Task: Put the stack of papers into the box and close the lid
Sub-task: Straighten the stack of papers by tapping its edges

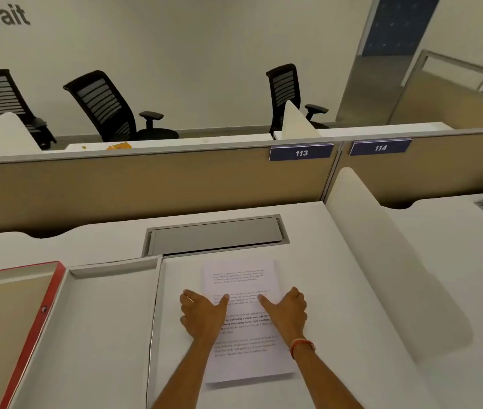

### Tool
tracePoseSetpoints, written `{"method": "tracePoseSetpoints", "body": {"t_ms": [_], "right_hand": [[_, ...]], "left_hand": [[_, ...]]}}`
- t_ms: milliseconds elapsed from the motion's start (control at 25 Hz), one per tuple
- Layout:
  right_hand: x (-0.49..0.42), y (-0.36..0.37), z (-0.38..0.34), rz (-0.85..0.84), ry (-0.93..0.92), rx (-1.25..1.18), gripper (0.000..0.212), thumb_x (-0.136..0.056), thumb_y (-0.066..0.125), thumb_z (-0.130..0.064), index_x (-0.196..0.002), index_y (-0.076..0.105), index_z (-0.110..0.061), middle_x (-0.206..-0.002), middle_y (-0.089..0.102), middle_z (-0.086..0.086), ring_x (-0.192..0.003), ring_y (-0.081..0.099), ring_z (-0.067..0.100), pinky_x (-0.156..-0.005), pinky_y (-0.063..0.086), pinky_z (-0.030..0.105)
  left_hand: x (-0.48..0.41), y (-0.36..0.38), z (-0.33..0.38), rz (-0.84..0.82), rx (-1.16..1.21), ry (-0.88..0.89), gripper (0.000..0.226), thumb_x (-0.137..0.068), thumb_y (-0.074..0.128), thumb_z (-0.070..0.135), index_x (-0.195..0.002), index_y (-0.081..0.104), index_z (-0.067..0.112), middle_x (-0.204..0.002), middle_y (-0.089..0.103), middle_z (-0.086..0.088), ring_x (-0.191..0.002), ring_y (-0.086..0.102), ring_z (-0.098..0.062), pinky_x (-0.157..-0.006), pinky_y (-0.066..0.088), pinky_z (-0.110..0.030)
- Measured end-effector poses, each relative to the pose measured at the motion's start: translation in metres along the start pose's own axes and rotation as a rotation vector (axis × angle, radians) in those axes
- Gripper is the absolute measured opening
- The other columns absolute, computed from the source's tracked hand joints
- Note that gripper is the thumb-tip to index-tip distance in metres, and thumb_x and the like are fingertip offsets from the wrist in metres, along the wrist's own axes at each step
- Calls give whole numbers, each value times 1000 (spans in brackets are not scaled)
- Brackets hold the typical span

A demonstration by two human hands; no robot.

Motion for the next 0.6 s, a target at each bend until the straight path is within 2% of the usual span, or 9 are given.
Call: {"method": "tracePoseSetpoints", "body": {"t_ms": [160, 360, 480, 600], "right_hand": [[-10, 7, 0, -80, 135, 37, 100, -61, 75, -67, -131, 40, -6, -134, 44, 13, -126, 45, 31, -99, 43, 49], [-18, 17, 2, -162, 186, 75, 94, -54, 85, -59, -125, 47, -10, -128, 51, 13, -120, 51, 32, -95, 48, 47], [-25, 18, 0, -192, 177, 77, 88, -49, 88, -57, -117, 56, -10, -123, 58, 14, -116, 55, 33, -93, 51, 47], [-28, 17, -1, -222, 180, 76, 91, -46, 89, -57, -117, 58, -9, -123, 59, 14, -116, 55, 34, -94, 50, 47]], "left_hand": [[-6, 6, -3, -48, 32, -153, 107, -65, 75, 65, -138, 29, 1, -143, 37, -19, -135, 39, -35, -107, 34, -54], [-11, 18, -6, -157, 88, -223, 112, -54, 88, 53, -134, 29, 1, -139, 37, -18, -133, 39, -37, -103, 39, -55], [-11, 22, 1, -210, 52, -243, 107, -54, 89, 49, -130, 31, 2, -135, 42, -19, -127, 44, -36, -100, 43, -51], [-17, 21, 4, -226, 13, -242, 105, -54, 90, 49, -129, 33, 2, -133, 46, -20, -124, 48, -36, -99, 45, -48]]}}
Point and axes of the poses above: each hand's wrist, its own x-axis away from the middle knuckle, its own y-axis out of the palm, z = x × y, the point moved 5 cm from there along -x, towards the middle knuckle
